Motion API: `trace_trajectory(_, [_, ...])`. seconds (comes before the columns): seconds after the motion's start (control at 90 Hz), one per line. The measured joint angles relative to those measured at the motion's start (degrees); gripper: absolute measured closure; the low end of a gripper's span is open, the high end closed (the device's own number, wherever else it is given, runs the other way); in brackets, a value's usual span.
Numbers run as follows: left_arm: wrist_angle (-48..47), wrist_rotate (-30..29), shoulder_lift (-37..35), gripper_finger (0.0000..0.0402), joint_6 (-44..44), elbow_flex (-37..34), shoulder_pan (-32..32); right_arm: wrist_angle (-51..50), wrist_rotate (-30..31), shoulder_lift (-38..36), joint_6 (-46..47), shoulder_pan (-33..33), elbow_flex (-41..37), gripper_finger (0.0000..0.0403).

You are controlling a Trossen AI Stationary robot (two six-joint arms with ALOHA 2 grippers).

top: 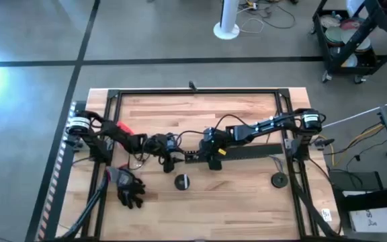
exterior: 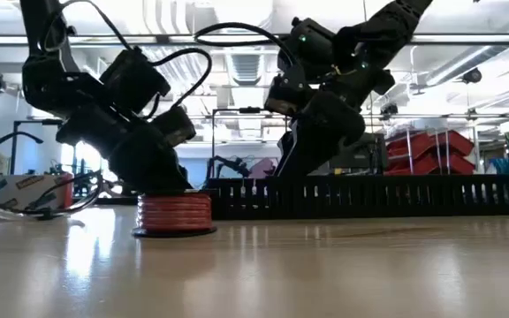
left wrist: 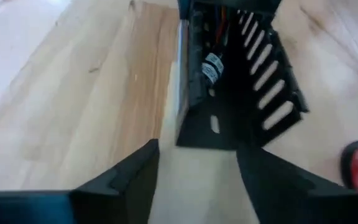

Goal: Ziptie cables
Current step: Close the black cable duct

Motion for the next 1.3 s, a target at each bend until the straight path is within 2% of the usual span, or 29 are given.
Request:
trace_trajectory(0.244, [3.3, 0.1, 1.2, 0.0063, -1.5, -0.2, -2.0, 0.1, 0.1, 0.0, 0.0, 0.0, 0.0, 0.0173])
trace_trajectory(0.456, [8.5, -5.1, 5.1, 0.0029, 1.8, 0.1, -2.9, 0.6, 0.1, 0.0, 0.4, -0.3, 0.0, 0.018])
trace_trajectory(0.544, [10.5, -5.9, 6.8, 0.0033, 2.2, 0.3, -2.9, 0.7, 0.3, 0.0, 0.5, -0.3, 0.0, 0.0181])
trace_trajectory(0.633, [11.1, -7.1, 8.5, 0.0056, 3.1, 1.1, -2.9, 0.7, 0.3, 0.0, 0.5, -0.3, 0.0, 0.0175])
trace_trajectory(0.911, [10.6, -7.5, 11.8, 0.0186, 2.4, 1.9, -3.0, 2.6, 1.3, 0.8, 1.4, -0.3, -0.1, 0.018])
trace_trajectory(1.111, [10.7, -7.4, 12.0, 0.0187, 2.3, 1.9, -3.0, 5.1, 1.2, 2.6, 2.5, -0.3, 0.5, 0.0175])
trace_trajectory(1.3, [10.7, -7.5, 12.2, 0.0143, 3.3, 2.0, -3.0, 6.6, 0.3, 3.3, 2.4, -0.3, 2.5, 0.0178])
